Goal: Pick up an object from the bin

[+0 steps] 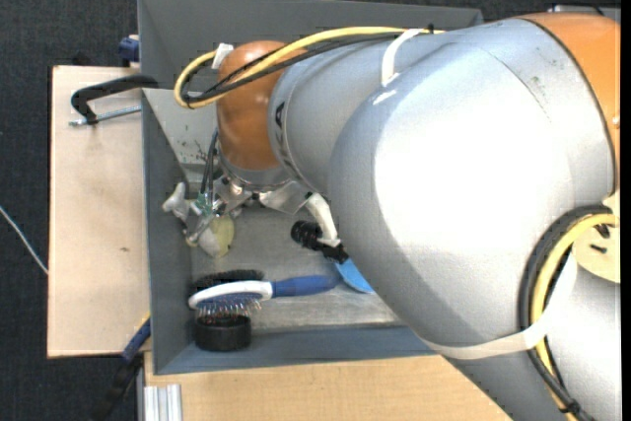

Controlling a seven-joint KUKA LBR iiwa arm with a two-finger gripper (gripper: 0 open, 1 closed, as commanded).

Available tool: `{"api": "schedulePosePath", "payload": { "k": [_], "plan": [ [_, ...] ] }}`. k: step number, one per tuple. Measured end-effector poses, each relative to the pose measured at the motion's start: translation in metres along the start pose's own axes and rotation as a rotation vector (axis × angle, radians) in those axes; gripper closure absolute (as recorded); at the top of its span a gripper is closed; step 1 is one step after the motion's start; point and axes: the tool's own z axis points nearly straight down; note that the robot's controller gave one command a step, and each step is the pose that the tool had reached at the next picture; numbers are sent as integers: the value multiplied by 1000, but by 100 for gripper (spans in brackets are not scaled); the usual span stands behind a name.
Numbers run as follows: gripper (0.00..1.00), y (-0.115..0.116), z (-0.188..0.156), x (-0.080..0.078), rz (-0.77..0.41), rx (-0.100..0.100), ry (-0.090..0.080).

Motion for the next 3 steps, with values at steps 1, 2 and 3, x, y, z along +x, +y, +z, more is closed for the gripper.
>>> {"api": "schedulePosePath", "payload": {
  "k": [1,2,3],
  "plan": [
    [0,0,-2,-1,-2,1,2],
    [100,2,-2,1,-3,-4,5],
    [100,3,-26,1,-4,-7,3]
  ]
}}
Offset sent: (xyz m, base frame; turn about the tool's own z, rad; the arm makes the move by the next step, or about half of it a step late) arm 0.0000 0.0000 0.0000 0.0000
